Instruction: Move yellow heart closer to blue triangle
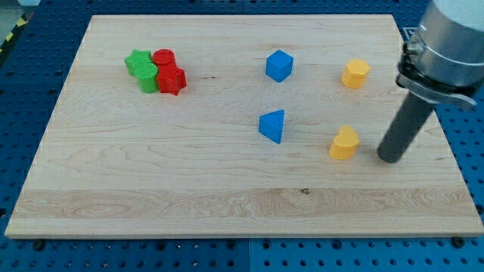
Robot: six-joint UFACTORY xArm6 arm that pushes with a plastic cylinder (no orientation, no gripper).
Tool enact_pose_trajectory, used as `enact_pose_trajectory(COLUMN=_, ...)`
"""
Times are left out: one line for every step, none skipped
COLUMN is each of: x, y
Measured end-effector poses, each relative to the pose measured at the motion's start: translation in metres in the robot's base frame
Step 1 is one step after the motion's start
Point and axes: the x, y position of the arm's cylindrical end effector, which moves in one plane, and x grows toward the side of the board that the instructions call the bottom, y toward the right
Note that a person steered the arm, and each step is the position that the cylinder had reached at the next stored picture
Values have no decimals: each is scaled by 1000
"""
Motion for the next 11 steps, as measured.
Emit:
enact_pose_trajectory(x=30, y=12)
enact_pose_trajectory(x=35, y=4)
enact_pose_trajectory(x=34, y=-11)
enact_pose_trajectory(x=31, y=-25)
enact_pose_trajectory(x=25, y=-39)
enact_pose_trajectory(x=3, y=-47)
enact_pose_trajectory(x=-28, y=-52)
enact_pose_trajectory(x=-56, y=-57)
enact_pose_trajectory(x=-80, y=-64)
enact_pose_trajectory(x=-85, y=-65)
enact_pose_trajectory(x=-84, y=-65)
